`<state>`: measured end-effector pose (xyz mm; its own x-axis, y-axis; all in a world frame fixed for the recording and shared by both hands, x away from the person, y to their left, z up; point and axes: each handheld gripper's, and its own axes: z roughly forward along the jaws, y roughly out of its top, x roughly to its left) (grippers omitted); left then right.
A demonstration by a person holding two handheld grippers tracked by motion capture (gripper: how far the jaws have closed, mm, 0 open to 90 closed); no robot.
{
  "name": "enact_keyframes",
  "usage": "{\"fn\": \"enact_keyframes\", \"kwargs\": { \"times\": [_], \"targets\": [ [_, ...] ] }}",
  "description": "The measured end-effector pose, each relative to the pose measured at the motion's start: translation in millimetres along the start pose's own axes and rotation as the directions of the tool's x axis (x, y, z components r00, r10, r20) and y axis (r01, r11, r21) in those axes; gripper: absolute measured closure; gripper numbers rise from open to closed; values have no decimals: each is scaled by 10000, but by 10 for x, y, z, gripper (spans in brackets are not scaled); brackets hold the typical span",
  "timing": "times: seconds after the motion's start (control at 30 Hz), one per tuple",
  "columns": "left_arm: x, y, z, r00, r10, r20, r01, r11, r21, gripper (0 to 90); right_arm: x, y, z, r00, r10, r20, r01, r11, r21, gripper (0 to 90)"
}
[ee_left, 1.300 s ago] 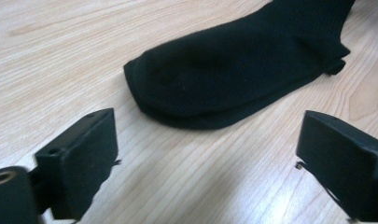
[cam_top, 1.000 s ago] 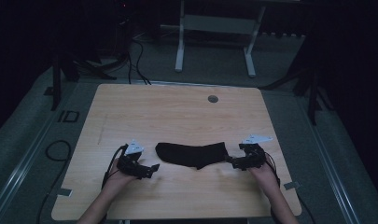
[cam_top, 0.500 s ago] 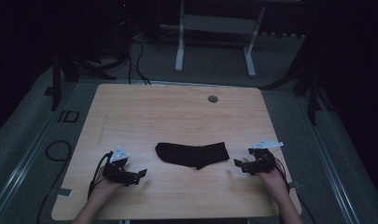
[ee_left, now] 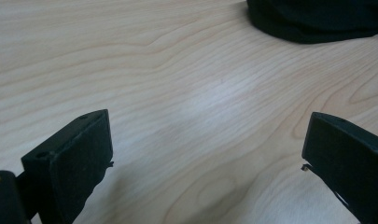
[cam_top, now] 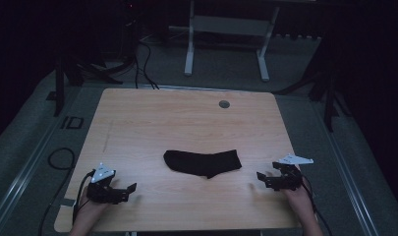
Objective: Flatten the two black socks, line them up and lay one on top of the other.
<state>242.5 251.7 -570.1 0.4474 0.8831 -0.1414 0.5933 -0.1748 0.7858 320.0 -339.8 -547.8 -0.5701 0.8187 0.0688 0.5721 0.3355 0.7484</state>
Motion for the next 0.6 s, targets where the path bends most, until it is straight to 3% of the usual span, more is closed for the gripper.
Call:
{"fn": "enact_keyframes", "kwargs": {
  "times": [0.27,0.5,0.6],
  "targets": [
    [198,-118,-231,9951,-671,-720,630,9963,-579,20,-111,-154,-172,9984,415,393,-407,9990,-195,132],
    [328,-224,-385,9865,-1251,-1058,1155,9889,-933,20,-182,-299,-263,9956,707,609,-703,9975,-97,132],
    [328,-242,-434,9860,-1267,-1083,1143,9868,-1144,20,-205,-348,-318,9934,949,651,-935,9953,-240,132]
  ]
}}
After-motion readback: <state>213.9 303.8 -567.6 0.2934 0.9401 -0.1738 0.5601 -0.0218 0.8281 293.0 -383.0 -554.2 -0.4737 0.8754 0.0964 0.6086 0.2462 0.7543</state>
